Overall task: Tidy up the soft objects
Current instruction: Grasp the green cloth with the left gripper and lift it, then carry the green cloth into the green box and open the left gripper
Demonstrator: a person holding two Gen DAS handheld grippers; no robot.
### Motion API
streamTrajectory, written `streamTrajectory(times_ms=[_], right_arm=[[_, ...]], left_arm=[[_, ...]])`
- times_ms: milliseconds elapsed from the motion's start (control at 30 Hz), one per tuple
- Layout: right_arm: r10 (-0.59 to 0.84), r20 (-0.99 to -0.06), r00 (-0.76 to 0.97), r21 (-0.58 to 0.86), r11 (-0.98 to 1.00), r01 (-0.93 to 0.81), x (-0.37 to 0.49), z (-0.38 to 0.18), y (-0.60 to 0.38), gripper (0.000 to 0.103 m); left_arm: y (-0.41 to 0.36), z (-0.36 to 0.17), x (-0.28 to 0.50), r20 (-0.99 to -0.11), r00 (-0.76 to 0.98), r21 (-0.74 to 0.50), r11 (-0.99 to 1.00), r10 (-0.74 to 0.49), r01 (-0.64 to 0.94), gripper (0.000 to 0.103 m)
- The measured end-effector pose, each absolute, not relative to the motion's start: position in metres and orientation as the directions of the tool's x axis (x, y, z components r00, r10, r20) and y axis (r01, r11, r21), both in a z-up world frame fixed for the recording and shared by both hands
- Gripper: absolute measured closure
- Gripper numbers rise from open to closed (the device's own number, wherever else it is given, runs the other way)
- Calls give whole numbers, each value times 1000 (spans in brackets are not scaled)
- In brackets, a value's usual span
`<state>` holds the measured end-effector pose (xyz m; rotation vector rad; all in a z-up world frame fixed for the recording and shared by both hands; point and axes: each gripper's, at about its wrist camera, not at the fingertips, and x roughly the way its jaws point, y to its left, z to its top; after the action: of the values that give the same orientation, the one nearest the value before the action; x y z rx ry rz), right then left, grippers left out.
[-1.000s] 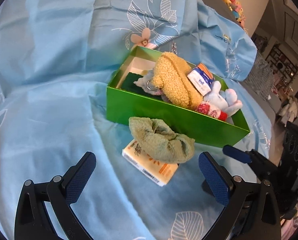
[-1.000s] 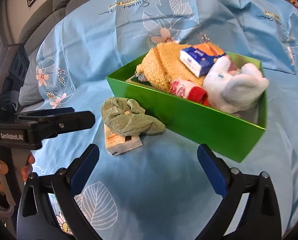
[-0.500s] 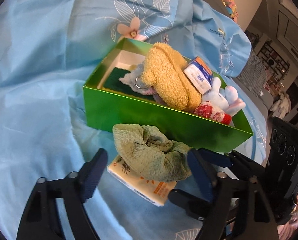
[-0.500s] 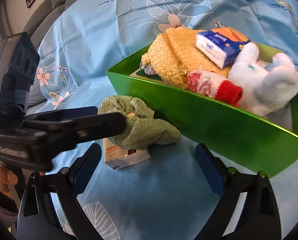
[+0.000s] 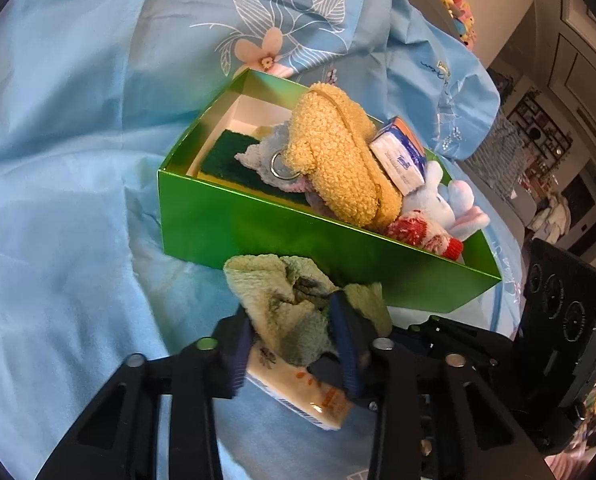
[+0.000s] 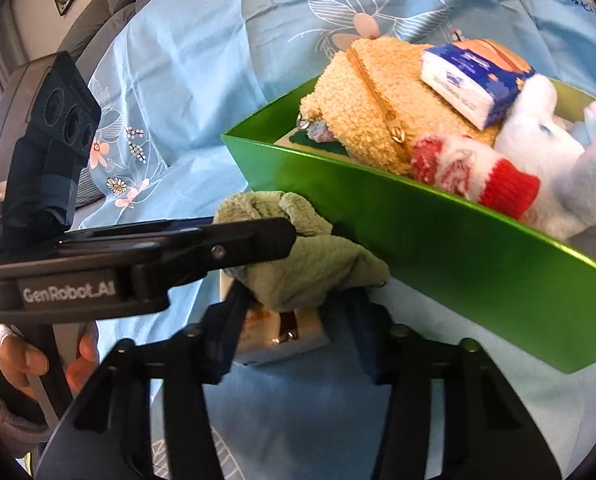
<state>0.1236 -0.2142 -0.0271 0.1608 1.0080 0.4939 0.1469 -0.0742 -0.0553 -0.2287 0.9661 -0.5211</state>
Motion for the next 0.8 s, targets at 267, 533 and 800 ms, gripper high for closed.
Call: streamTrajectory(times_ms=[267,533,800], right_arm=[[470,-745,474,323,875,-360,121,-17,-212,96],[487,-701,521,307,866,-396,105,9,-214,97],[499,-657,566,282,858,-429,80,40,-216,97]], left_arm=[[-71,-48,142,-701,474,-423,845,-533,327,90],[-65,-21,119,-658,504,-428,828,-560,361,90],[-70,12,96,-622,537,-404,821,-570,404,90]])
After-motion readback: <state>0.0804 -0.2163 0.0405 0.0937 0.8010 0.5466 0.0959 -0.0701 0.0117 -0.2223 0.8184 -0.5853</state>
